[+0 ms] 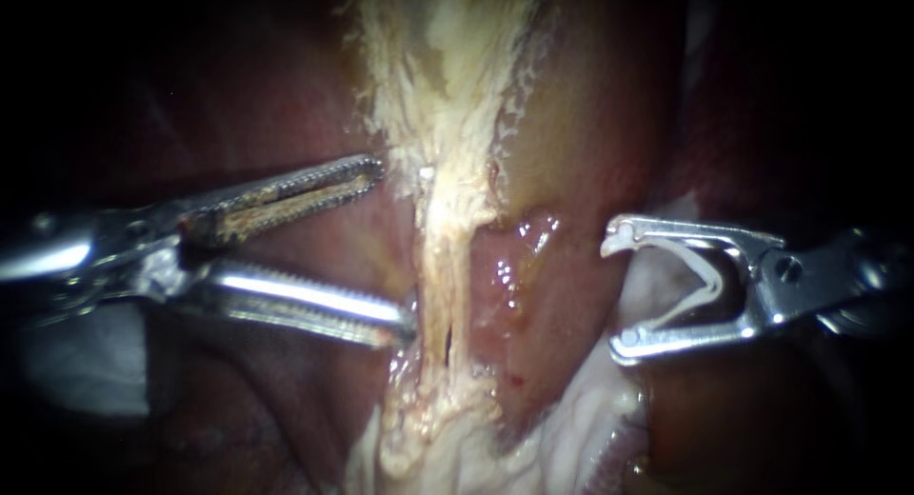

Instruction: Grabbing gallbladder

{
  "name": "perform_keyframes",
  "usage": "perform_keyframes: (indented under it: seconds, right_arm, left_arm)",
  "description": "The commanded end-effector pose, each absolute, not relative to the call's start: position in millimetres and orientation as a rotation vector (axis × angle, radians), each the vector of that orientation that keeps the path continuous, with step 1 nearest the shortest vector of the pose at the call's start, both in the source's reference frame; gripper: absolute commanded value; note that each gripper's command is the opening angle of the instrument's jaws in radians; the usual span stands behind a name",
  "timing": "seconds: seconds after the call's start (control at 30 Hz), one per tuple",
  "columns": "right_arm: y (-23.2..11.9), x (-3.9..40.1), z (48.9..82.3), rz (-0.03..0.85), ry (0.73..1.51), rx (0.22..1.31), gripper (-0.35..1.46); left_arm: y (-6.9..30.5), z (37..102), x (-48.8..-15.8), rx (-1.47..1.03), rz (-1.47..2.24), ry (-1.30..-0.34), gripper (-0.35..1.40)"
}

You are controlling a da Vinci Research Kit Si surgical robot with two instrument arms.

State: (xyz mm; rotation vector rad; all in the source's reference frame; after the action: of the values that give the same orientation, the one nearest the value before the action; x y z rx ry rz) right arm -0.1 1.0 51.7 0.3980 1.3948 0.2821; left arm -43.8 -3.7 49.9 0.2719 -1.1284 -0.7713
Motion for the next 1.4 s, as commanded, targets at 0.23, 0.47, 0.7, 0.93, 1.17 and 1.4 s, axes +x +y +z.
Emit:
perform_keyframes:
  seconds: [0.23,0.47,0.7,0.93,1.17,1.4]
  right_arm:
    - [1.0,-0.1,51.8,0.282,1.394,0.398,0.58]
    - [1.0,-0.1,51.8,0.282,1.394,0.398,0.58]
    - [1.0,-0.1,51.8,0.282,1.394,0.398,0.58]
    - [0.9,-0.1,51.8,0.282,1.395,0.398,0.58]
    - [0.9,-0.1,51.7,0.282,1.395,0.398,0.59]
    - [0.9,-0.1,51.7,0.281,1.395,0.398,0.59]
  left_arm:
    - [-2.8,50.4,-45.4,0.253,-0.825,-1.087,0.72]
    - [-2.0,51.2,-46.2,0.268,-0.891,-1.046,0.54]
    - [-1.2,52.3,-45.7,0.290,-0.947,-1.019,0.29]
    - [-0.4,53.0,-44.6,0.313,-0.985,-0.979,-0.35]
    - [0.0,53.3,-43.4,0.367,-1.042,-0.927,-0.35]
    - [-0.1,52.8,-43.3,0.395,-1.050,-0.925,-0.35]
